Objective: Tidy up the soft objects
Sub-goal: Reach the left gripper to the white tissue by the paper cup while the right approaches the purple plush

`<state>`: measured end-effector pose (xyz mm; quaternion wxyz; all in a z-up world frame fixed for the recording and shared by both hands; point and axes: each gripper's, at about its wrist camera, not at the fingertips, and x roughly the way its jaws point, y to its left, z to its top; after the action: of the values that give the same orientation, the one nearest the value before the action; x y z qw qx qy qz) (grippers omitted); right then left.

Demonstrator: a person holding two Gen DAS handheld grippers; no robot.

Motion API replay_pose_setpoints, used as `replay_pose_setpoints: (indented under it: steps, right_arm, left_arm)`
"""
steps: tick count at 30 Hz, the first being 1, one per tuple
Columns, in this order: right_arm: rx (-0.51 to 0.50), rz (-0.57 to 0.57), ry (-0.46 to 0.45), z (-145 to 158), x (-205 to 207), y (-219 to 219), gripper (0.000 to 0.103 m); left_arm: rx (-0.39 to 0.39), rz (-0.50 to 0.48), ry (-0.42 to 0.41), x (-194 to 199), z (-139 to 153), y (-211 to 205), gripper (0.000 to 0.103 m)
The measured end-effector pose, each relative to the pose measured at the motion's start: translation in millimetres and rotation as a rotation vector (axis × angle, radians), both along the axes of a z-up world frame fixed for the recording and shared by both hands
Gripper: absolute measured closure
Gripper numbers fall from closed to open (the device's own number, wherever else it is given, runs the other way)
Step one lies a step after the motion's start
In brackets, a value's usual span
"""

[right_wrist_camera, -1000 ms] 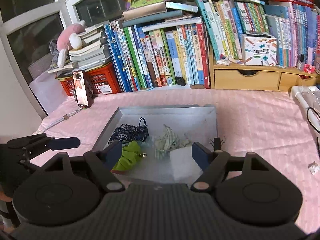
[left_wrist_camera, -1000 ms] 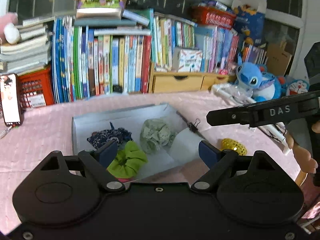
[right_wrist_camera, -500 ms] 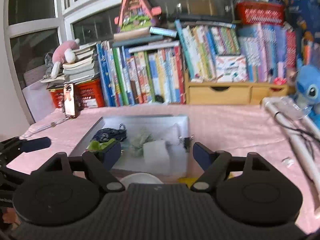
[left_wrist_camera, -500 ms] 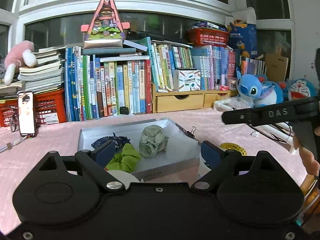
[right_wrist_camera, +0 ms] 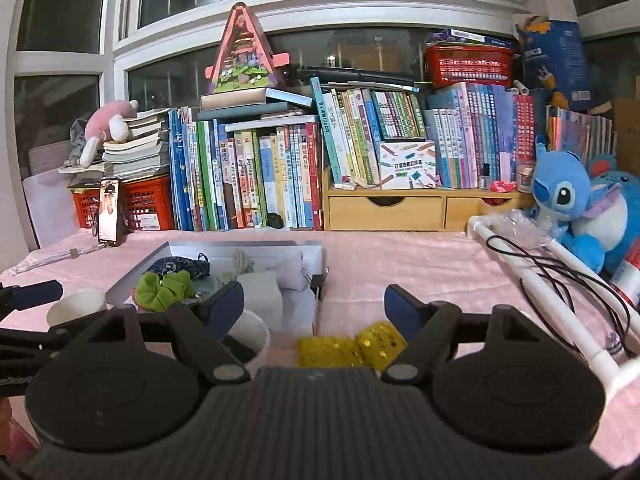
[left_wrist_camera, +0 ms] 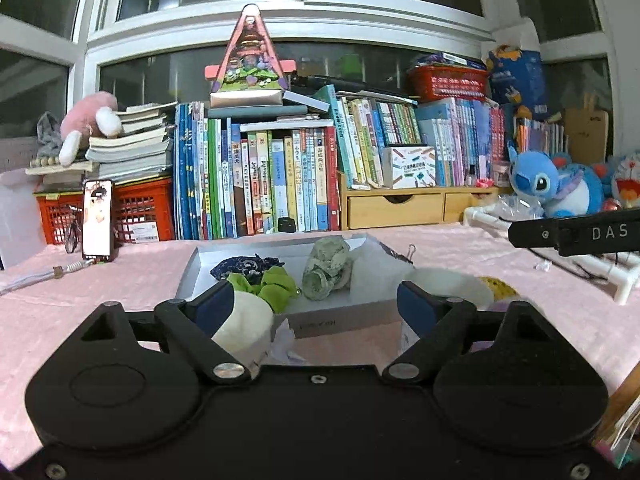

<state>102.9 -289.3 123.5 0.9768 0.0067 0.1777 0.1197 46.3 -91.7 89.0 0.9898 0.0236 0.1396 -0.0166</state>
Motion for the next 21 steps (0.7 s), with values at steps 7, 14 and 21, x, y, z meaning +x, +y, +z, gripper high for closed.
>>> replay_pose_setpoints:
  steps: [7,14,21]
  right_arm:
    - [-0.034,0.026,-0.009,-16,-22,-5,0.025]
    - [-0.011,0.016,0.056,-33,-31,-15,0.034]
    - [-0.006,0.042,0.091,-49,-38,-13,0.038]
  left_arm:
    - [0.033,0.027,0.022,-8,-17,-15,0.028]
    - [0.033,0.055,0.046,-9,-31,-29,0.039]
    - [-0.003,0.190,0.064,7,-51,-42,0.058]
